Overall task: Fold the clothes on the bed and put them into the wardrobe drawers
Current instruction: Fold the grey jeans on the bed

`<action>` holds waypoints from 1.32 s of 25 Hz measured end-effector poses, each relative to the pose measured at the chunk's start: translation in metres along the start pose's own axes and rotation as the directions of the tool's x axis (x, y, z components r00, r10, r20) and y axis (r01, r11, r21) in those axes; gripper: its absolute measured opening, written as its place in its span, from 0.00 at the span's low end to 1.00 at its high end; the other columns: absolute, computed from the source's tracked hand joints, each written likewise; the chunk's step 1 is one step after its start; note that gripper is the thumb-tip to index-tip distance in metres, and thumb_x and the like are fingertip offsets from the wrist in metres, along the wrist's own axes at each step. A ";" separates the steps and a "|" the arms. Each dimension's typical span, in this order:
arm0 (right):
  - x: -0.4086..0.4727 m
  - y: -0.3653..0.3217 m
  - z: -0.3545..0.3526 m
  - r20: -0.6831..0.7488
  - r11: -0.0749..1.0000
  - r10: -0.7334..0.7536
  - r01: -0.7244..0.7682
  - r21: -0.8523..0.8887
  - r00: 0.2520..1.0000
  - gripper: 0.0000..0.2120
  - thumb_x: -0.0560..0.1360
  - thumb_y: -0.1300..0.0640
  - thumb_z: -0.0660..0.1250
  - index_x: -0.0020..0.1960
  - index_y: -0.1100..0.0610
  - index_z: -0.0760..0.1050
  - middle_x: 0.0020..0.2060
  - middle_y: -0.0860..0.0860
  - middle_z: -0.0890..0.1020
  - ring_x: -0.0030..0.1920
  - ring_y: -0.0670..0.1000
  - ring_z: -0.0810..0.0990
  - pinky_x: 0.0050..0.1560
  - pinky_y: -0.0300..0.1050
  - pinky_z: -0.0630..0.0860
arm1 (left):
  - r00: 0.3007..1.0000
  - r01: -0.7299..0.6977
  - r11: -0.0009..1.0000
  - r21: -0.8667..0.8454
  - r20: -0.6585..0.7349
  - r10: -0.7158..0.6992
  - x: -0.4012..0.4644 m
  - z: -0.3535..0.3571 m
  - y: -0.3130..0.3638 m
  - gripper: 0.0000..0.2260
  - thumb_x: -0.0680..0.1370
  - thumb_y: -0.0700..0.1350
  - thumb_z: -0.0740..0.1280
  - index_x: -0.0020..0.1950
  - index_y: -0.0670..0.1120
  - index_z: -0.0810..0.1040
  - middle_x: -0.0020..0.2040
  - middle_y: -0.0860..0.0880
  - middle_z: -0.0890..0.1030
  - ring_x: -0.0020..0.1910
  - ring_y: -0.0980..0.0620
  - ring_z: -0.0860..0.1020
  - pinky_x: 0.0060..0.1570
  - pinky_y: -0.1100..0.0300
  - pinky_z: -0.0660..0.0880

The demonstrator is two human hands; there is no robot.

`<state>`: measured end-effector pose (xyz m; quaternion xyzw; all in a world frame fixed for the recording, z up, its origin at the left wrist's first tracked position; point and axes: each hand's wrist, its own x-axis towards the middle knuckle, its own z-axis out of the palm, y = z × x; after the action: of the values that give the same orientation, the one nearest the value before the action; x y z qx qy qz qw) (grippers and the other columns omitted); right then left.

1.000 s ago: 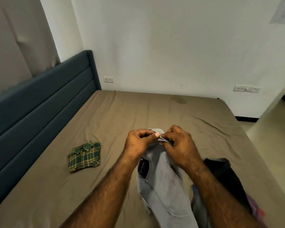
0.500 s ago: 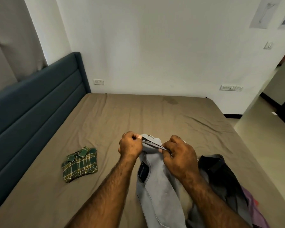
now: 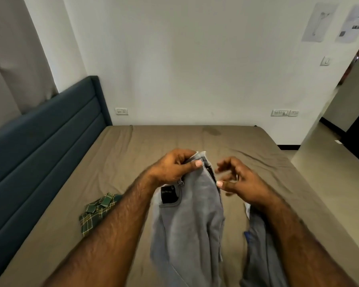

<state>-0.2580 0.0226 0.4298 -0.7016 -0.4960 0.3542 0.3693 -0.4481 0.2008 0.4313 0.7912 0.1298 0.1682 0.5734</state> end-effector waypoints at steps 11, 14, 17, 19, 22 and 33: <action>0.027 -0.076 -0.055 0.218 0.848 -0.106 0.203 -0.490 0.970 0.16 0.63 0.37 0.84 0.35 0.46 0.82 0.35 0.45 0.81 0.39 0.48 0.79 0.43 0.47 0.74 | 0.970 0.050 0.390 0.919 0.049 -0.238 0.001 -0.043 0.153 0.14 0.74 0.60 0.78 0.41 0.50 0.83 0.35 0.50 0.81 0.32 0.56 0.74 0.36 0.60 0.71; 0.002 -0.089 -0.083 0.113 0.834 -0.337 0.352 -0.426 0.935 0.27 0.62 0.25 0.76 0.33 0.50 0.80 0.35 0.46 0.80 0.38 0.51 0.78 0.41 0.49 0.73 | 0.900 0.228 0.186 0.956 -0.134 -0.414 -0.030 -0.044 0.162 0.16 0.69 0.66 0.79 0.41 0.55 0.82 0.39 0.56 0.84 0.40 0.55 0.81 0.40 0.59 0.74; -0.035 -0.095 -0.107 0.082 0.844 -0.460 0.465 -0.269 0.884 0.31 0.75 0.33 0.73 0.31 0.59 0.71 0.29 0.51 0.68 0.30 0.52 0.65 0.34 0.49 0.62 | 0.806 0.317 0.076 0.945 -0.227 -0.547 -0.054 -0.033 0.170 0.20 0.67 0.68 0.79 0.47 0.54 0.85 0.46 0.55 0.86 0.49 0.50 0.83 0.58 0.52 0.77; -0.064 -0.090 -0.127 0.150 0.814 -0.418 0.442 -0.377 0.896 0.32 0.75 0.34 0.72 0.33 0.61 0.70 0.28 0.51 0.67 0.30 0.51 0.64 0.34 0.47 0.61 | 0.776 0.347 -0.089 0.933 -0.339 -0.532 -0.072 -0.021 0.184 0.21 0.70 0.69 0.76 0.53 0.56 0.85 0.50 0.56 0.85 0.55 0.50 0.81 0.68 0.43 0.65; -0.097 -0.075 -0.161 0.189 0.678 -0.138 0.232 -0.698 0.972 0.28 0.69 0.32 0.77 0.33 0.56 0.75 0.26 0.47 0.73 0.30 0.49 0.70 0.35 0.44 0.68 | 0.789 0.443 -0.275 0.853 -0.517 -0.333 -0.100 -0.024 0.206 0.17 0.78 0.67 0.69 0.58 0.58 0.84 0.48 0.57 0.81 0.59 0.50 0.75 0.70 0.40 0.58; -0.222 -0.131 -0.268 -0.357 0.527 -0.718 0.132 -0.840 0.598 0.14 0.69 0.32 0.74 0.42 0.41 0.81 0.58 0.45 0.76 0.67 0.58 0.68 0.67 0.55 0.62 | 0.653 0.286 0.769 0.571 -0.704 0.279 -0.182 -0.009 0.339 0.07 0.78 0.47 0.77 0.54 0.48 0.85 0.61 0.45 0.81 0.56 0.47 0.77 0.54 0.55 0.76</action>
<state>-0.1402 -0.2040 0.7002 -0.7040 -0.5929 -0.2711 0.2819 -0.6131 0.0318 0.7346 0.7917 0.4070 0.4261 0.1611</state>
